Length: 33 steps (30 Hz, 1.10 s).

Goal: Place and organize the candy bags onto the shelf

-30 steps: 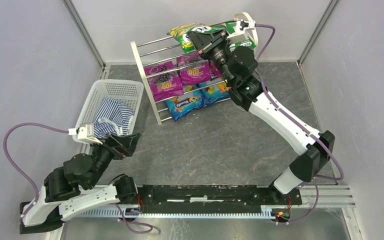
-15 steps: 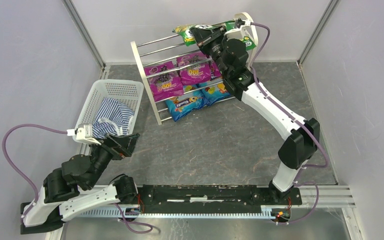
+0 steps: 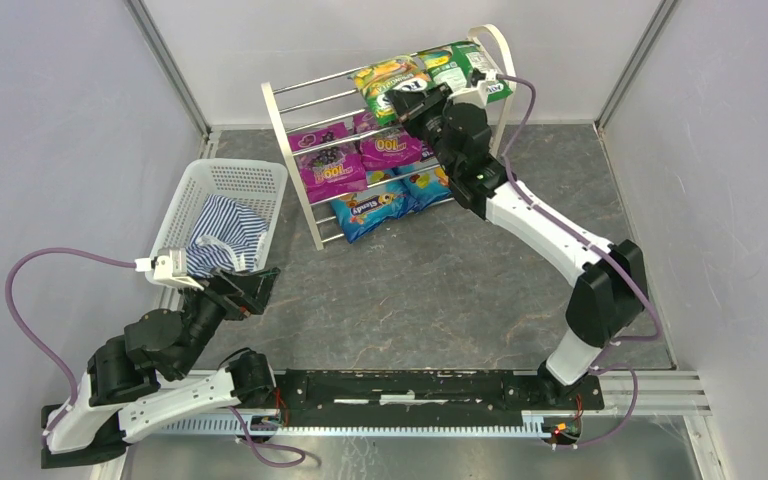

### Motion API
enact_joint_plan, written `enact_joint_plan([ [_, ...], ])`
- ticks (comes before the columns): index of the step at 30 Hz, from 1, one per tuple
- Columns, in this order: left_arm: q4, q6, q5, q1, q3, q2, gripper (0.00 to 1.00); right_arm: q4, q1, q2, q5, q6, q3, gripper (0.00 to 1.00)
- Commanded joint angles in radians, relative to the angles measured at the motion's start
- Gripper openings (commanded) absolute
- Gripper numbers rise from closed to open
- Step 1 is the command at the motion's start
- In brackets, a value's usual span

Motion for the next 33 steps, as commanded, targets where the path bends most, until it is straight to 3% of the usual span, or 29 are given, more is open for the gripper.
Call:
enact_joint_plan([
  [1,0.034,0.037,-0.018,-0.004,-0.002,0.000,1.00,0.078,-0.002,-0.136,0.079,-0.029,-0.066,0.06],
  [25,0.037,0.040,-0.020,-0.004,-0.002,0.023,1.00,0.056,-0.030,-0.127,0.025,-0.010,-0.118,0.13],
  [28,0.037,0.040,-0.021,-0.003,-0.002,0.024,1.00,0.049,-0.031,-0.141,0.006,-0.012,-0.127,0.22],
  [33,0.037,0.040,-0.021,-0.004,-0.002,0.029,1.00,0.012,-0.032,-0.165,-0.051,-0.033,-0.141,0.45],
])
